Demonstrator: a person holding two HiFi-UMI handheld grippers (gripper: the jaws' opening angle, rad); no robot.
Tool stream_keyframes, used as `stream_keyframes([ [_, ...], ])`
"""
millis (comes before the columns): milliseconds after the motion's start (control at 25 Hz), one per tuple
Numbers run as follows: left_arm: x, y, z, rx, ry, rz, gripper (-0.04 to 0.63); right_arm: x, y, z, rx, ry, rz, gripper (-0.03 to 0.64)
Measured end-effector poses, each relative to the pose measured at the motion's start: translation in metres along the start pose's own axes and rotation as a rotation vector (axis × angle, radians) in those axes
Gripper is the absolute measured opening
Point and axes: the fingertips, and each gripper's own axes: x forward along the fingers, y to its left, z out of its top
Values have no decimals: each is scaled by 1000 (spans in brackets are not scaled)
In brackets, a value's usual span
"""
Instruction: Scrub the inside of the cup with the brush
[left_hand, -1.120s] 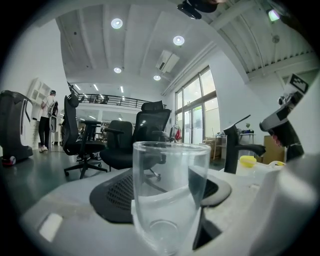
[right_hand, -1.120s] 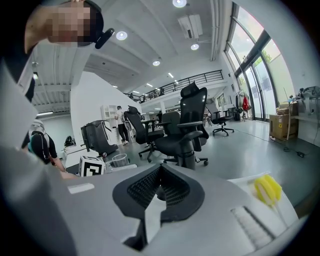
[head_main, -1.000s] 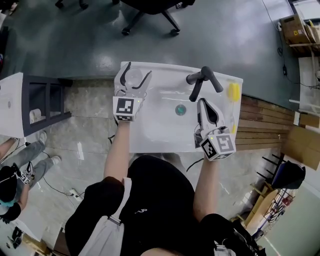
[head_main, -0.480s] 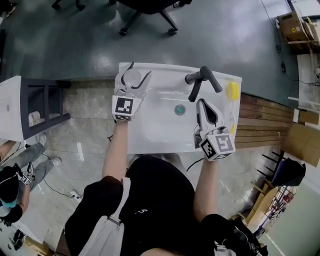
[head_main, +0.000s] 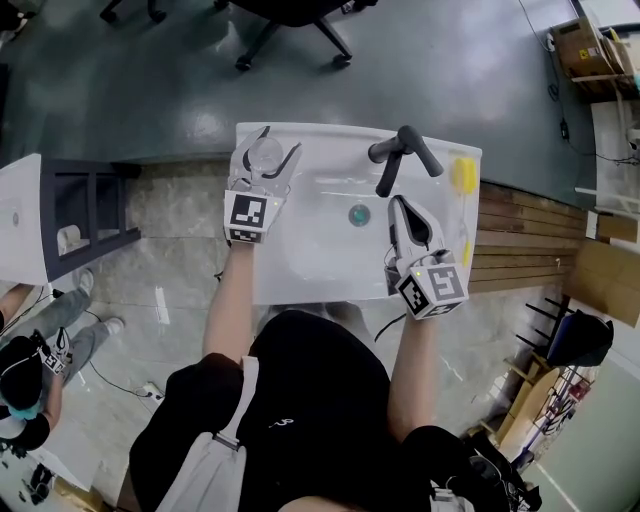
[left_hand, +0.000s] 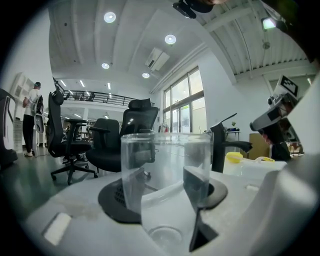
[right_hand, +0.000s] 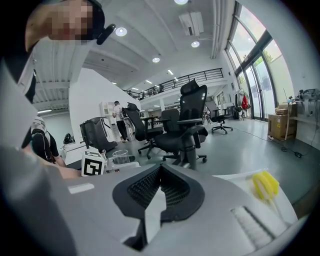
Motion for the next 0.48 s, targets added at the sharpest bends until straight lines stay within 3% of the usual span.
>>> stream_keyframes([
  [480,-32,-14,12,51,69,26,265,-22,-2,-4,20,-36,-12,-2],
])
